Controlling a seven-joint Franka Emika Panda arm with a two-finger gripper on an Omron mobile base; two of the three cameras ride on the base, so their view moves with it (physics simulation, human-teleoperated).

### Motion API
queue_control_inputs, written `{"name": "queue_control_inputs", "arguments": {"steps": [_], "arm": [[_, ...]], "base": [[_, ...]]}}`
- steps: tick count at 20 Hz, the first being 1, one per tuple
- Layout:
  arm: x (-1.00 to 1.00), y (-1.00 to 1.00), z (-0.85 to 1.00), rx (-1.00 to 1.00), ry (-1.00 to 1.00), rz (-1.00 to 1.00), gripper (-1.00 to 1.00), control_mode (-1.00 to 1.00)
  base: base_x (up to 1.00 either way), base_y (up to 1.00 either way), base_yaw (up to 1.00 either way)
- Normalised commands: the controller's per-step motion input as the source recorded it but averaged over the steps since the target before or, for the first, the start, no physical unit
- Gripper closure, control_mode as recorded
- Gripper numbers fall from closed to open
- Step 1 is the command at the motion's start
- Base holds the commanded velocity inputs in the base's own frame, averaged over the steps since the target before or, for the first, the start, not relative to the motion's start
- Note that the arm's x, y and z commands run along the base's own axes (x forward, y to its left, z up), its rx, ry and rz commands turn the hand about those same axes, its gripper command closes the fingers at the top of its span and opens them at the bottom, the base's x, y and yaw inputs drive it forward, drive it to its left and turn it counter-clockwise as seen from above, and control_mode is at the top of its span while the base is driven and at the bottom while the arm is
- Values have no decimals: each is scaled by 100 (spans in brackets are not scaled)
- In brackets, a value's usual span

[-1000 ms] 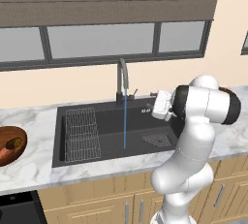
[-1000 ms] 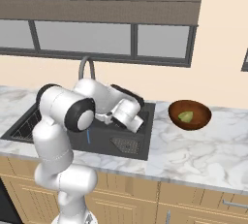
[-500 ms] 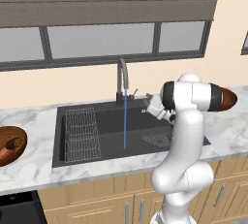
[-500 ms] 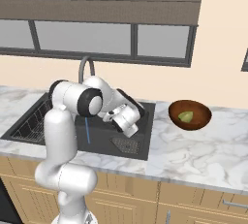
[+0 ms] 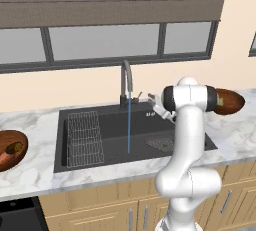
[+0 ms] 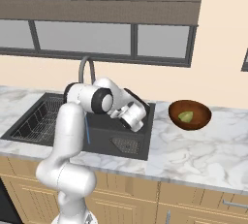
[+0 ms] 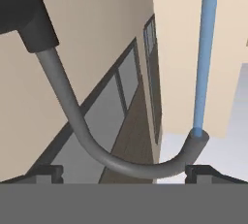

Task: Pick the sweet potatos from the sink and place them in one bowl. Place the lemon wedge in the other bowl. Then turn off the sink faucet.

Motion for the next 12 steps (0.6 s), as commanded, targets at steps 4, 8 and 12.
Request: {"name": "queue_control_inputs", "arguments": {"steps": [4, 8, 12], "arm": [[4, -11, -12, 0, -8, -8, -100, -100], [6, 8, -1, -4, -4, -21, -100, -100], [27, 16, 3, -8, 0, -18, -100, -100]], "base": [[0, 0, 0], [0, 0, 0], [0, 0, 0]]}}
